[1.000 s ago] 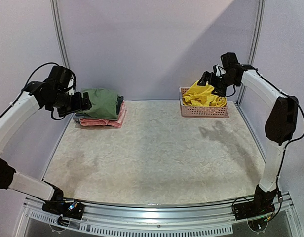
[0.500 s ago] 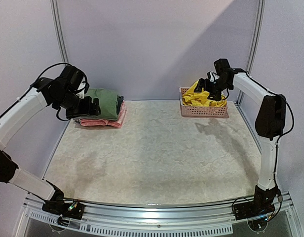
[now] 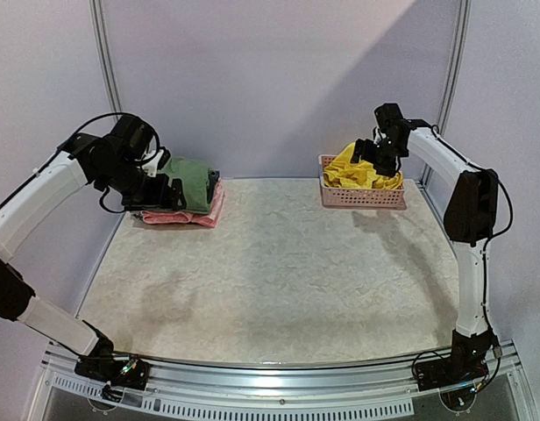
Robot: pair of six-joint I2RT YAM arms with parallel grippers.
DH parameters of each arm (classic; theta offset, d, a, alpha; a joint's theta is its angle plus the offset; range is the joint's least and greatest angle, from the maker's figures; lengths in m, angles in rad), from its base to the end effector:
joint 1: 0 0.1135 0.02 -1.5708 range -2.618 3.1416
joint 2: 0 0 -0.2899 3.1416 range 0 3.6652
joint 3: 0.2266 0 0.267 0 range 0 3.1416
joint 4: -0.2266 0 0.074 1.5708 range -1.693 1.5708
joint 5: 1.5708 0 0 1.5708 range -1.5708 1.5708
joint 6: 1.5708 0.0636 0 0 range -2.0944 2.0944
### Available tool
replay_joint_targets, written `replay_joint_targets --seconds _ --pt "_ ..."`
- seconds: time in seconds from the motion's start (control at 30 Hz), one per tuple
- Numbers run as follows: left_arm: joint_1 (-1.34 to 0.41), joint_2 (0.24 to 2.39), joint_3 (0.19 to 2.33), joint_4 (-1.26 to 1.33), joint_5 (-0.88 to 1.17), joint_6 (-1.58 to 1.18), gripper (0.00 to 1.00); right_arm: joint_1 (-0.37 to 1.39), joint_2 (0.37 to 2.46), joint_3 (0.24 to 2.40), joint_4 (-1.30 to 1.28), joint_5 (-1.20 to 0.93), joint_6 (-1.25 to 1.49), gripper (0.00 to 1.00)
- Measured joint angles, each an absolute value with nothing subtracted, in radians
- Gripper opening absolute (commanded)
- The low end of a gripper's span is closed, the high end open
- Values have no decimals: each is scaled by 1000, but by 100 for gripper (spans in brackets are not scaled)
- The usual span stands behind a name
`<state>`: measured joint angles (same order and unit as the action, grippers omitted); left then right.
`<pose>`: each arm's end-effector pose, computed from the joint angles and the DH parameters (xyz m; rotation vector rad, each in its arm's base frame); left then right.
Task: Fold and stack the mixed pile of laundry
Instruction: Pick up the crumpled shorts from the bin.
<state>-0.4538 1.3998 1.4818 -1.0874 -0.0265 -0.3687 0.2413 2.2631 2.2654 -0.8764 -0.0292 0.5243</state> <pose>0.2693 -0.1295 0.3641 0.1006 2.5980 -0.2703 0.5369 0.1340 0.2917 0.3368 2.4577 0.3701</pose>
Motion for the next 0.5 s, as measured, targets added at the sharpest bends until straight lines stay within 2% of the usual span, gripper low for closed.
replay_joint_targets --seconds 0.5 --pt "-487 1401 1406 -1029 -17 -500 90 168 2437 2319 -842 -38 542 85"
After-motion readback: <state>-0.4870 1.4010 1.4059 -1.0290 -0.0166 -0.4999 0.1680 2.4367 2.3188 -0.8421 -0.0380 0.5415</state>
